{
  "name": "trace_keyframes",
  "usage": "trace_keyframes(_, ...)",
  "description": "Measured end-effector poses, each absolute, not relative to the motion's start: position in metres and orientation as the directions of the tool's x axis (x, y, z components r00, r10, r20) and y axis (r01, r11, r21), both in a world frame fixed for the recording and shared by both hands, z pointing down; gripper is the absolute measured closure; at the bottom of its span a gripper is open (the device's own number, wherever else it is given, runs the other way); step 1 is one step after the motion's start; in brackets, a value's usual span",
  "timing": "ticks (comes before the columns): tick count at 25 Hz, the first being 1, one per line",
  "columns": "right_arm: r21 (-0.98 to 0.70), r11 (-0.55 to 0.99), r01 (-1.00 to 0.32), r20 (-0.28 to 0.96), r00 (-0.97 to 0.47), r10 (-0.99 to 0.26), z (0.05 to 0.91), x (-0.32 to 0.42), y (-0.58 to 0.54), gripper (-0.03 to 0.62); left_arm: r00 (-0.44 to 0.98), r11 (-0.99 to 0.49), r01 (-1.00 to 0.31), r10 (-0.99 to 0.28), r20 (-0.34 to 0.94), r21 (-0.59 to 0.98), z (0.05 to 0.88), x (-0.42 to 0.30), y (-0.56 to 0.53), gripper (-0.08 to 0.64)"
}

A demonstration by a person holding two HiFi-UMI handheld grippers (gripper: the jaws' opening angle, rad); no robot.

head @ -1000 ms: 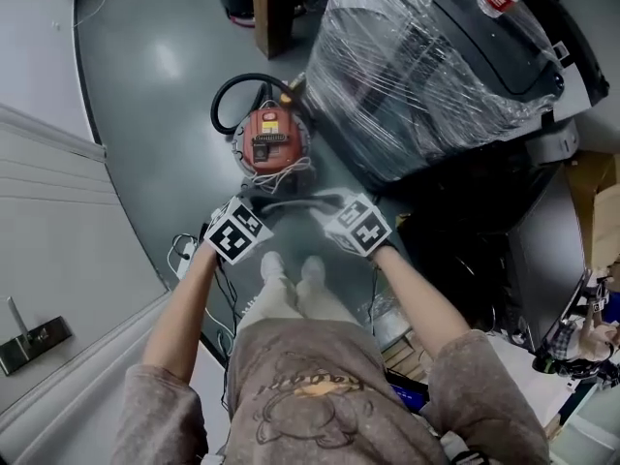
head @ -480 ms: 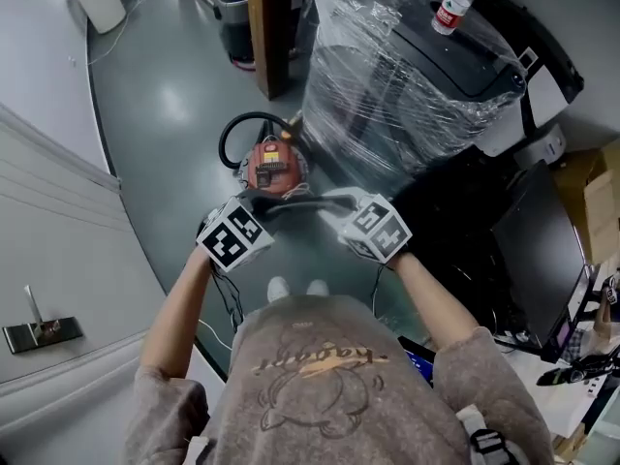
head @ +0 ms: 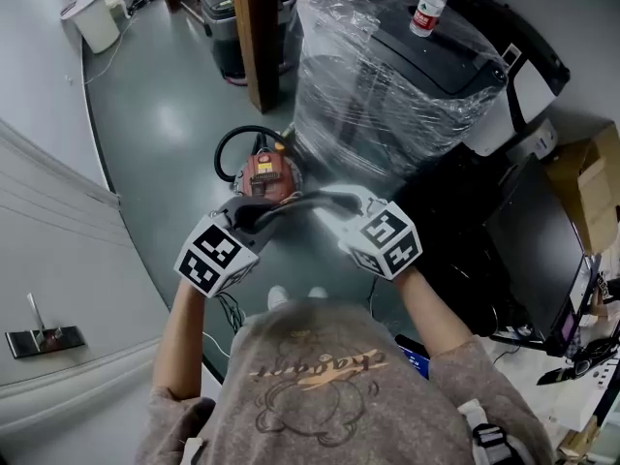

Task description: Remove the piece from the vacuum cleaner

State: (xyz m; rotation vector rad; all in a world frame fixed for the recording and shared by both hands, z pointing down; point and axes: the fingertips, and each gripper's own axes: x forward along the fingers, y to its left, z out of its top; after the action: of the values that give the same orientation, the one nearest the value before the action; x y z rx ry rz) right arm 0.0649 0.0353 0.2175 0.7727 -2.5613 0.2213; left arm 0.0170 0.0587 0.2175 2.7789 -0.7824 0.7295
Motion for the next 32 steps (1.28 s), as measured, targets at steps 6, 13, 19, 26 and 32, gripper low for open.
trace_keyframes(6,-0.079,0.823,-0.563,0.421,-0.767,-0.485,0.218,0.071,0.059,0.520,0.781,-0.862,-0.504,-0.431,0.452,0.049,0.218,0.023,0.082,0.523)
trace_keyframes(13,-0.148,0.836,-0.529,0.413,-0.801,-0.434,0.235,0.078,0.079,0.514,0.819,-0.903,-0.424,-0.352,0.454,0.065,0.233,0.029,0.099,0.523)
trace_keyframes(19,-0.190,0.820,-0.541,0.409,-0.803,-0.434,0.257,0.084,0.080,0.514,0.825,-0.912,-0.402,-0.324,0.464,0.078,0.251,0.034,0.097,0.523)
trace_keyframes(26,-0.198,0.808,-0.556,0.417,-0.793,-0.444,0.268,0.089,0.081,0.515,0.828,-0.916,-0.391,-0.307,0.468,0.090,0.263,0.040,0.098,0.523)
trace_keyframes(32,-0.203,0.807,-0.555,0.421,-0.793,-0.440,0.271,0.088,0.080,0.517,0.827,-0.916,-0.388,-0.299,0.475,0.099,0.265,0.038,0.097,0.523)
